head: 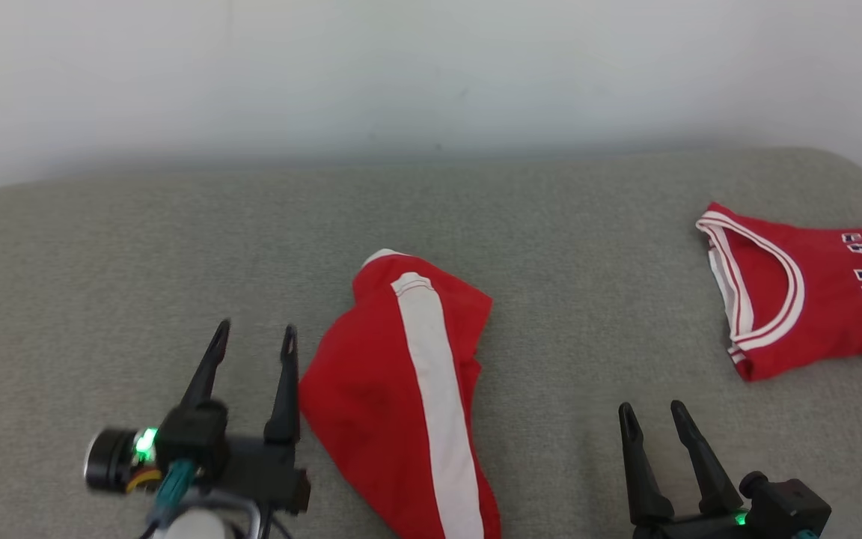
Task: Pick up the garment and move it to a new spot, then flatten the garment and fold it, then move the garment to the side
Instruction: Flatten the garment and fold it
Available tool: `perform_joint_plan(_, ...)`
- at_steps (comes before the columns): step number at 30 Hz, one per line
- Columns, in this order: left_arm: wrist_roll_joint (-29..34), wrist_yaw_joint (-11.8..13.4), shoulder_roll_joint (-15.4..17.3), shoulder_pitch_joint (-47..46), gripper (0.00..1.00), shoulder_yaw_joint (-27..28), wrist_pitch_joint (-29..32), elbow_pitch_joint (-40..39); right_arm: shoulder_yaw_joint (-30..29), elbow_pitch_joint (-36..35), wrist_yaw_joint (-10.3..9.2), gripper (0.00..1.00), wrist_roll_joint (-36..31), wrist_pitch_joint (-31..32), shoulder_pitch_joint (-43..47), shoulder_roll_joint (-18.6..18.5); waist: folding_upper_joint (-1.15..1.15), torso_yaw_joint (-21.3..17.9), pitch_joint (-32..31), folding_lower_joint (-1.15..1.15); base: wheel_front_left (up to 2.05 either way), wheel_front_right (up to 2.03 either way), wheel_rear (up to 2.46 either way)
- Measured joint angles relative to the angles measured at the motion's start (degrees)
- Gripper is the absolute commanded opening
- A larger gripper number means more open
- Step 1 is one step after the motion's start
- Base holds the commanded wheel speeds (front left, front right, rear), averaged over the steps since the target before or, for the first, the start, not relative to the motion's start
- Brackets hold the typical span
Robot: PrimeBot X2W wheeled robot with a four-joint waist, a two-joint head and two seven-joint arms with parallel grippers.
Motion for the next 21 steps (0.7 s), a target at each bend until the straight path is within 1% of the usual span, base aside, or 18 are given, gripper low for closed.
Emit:
perform_joint_plan(3, 0.9, -1.3, 0.2, -6.1, 1.0, -1.3, 0.0, 3.9, 0.5, 0.2, 0.0, 1.0, 0.2, 0.0, -1.0, 0.0, 0.0, -1.5, 1.2, 0.0, 0.0, 0.0, 0.0)
perform_joint_plan(5, 1.4, -2.1, 0.4, -9.8, 1.0, -2.6, 0.0, 8.4, 0.9, 0.3, 0.0, 1.0, 0.4, 0.0, -2.1, 0.0, 0.0, -2.7, 2.0, 0.0, 0.0, 0.0, 0.0)
perform_joint_plan(11, 1.1, -3.2, 0.6, -19.1, 1.0, -5.0, 1.0, 20.4, 1.2, 0.8, 0.0, 1.0, 1.3, 0.0, -3.5, 0.0, 0.0, -6.5, 4.2, 0.0, 0.0, 0.0, 0.0)
perform_joint_plan(19, 0.7, -3.7, 0.8, -25.7, 1.0, -6.6, 3.6, 34.3, 1.8, 1.0, 0.0, 1.0, 2.8, 0.0, -4.8, 0.0, 0.0, -11.0, 7.1, 0.0, 0.0, 0.0, 0.0)
perform_joint_plan(21, -0.3, -3.8, 0.7, -26.8, 1.0, -6.7, 4.6, 37.3, 1.8, 1.0, 0.0, 1.0, 2.9, 0.0, -4.9, 0.0, 0.01, -11.8, 7.7, 0.01, 0.0, 0.0, 0.0)
